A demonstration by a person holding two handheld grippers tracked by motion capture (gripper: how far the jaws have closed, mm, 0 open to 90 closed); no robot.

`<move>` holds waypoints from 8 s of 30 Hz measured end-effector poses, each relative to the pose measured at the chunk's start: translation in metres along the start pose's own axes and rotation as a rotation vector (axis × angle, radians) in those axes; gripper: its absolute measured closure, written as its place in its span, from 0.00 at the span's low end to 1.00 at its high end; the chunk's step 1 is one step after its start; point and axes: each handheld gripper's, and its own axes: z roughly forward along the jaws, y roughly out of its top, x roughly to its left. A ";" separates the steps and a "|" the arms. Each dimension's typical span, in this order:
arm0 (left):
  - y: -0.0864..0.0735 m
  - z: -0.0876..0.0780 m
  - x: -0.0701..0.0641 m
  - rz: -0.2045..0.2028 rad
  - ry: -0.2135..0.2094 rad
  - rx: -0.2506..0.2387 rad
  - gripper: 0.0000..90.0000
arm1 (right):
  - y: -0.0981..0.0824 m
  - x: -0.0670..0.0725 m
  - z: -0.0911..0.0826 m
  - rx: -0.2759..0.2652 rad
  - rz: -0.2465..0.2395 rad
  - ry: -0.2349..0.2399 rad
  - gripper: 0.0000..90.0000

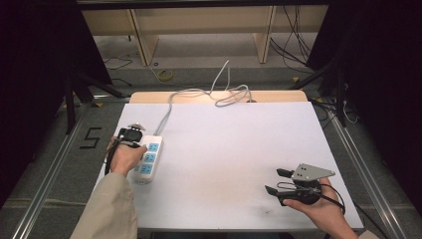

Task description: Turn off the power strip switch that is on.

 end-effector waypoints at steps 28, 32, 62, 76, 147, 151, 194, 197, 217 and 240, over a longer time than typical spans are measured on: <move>0.003 0.002 -0.001 0.026 0.031 0.031 1.00 | 0.000 0.002 0.000 0.001 -0.005 0.005 0.33; 0.003 0.002 -0.002 0.028 0.039 0.037 1.00 | 0.000 0.001 0.001 0.002 -0.008 0.007 0.33; 0.004 0.002 -0.003 0.047 0.049 0.042 1.00 | 0.001 0.001 0.001 -0.001 -0.015 0.008 0.33; 0.005 0.001 -0.004 0.057 0.055 0.045 1.00 | 0.002 0.001 0.001 -0.001 -0.011 0.006 0.33; -0.008 -0.026 0.007 0.058 -0.128 -0.322 0.87 | 0.002 0.000 0.001 -0.008 -0.012 0.001 0.33; -0.010 -0.024 0.008 0.054 -0.140 -0.318 0.79 | 0.002 0.001 0.002 -0.005 -0.008 0.004 0.33; -0.049 -0.042 -0.022 0.222 -0.339 -0.593 0.28 | 0.002 0.000 0.003 -0.009 -0.009 0.010 0.32; -0.053 -0.043 -0.025 0.241 -0.335 -0.601 0.28 | 0.003 0.000 0.004 -0.010 -0.011 0.011 0.32; -0.092 -0.049 -0.042 0.282 -0.298 -0.606 0.26 | 0.004 -0.001 0.005 -0.011 -0.013 0.020 0.31; -0.131 -0.043 -0.045 0.261 -0.243 -0.558 0.25 | 0.004 -0.003 0.007 -0.011 -0.017 0.022 0.31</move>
